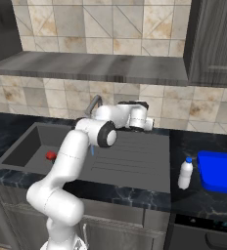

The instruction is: Pick up all produce items and place them in the sink. Turn on the sink faucet to wash them. Then turn the sink off and put them in the tray.

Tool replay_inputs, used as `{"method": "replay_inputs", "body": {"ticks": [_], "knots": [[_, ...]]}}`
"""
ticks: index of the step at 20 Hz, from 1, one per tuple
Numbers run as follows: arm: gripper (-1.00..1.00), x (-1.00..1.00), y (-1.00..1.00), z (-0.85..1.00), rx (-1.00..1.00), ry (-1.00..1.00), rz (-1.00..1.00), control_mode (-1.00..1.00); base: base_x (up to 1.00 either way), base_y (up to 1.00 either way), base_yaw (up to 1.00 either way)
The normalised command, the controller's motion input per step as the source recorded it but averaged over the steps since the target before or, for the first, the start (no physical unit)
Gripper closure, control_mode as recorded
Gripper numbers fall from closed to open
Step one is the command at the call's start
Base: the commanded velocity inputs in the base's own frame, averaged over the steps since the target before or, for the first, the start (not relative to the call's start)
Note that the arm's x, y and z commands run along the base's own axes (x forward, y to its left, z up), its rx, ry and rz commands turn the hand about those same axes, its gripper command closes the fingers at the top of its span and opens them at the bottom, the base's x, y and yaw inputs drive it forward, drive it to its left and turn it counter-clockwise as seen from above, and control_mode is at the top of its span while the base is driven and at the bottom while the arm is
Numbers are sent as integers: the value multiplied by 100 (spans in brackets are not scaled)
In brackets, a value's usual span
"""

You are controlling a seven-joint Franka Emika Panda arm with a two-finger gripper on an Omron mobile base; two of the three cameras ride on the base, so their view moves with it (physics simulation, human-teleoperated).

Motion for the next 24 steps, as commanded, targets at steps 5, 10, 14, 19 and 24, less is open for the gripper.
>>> {"method": "replay_inputs", "body": {"ticks": [5,10,14,19,24], "knots": [[100,0,38,5,-7,-5,12,-100,0,0,0],[100,0,55,15,-9,-2,5,-100,0,0,0],[100,0,66,19,-10,0,2,-100,0,0,0],[100,0,61,12,-12,0,1,-100,0,0,0],[-100,0,8,0,-8,-4,1,-100,0,0,0]]}}
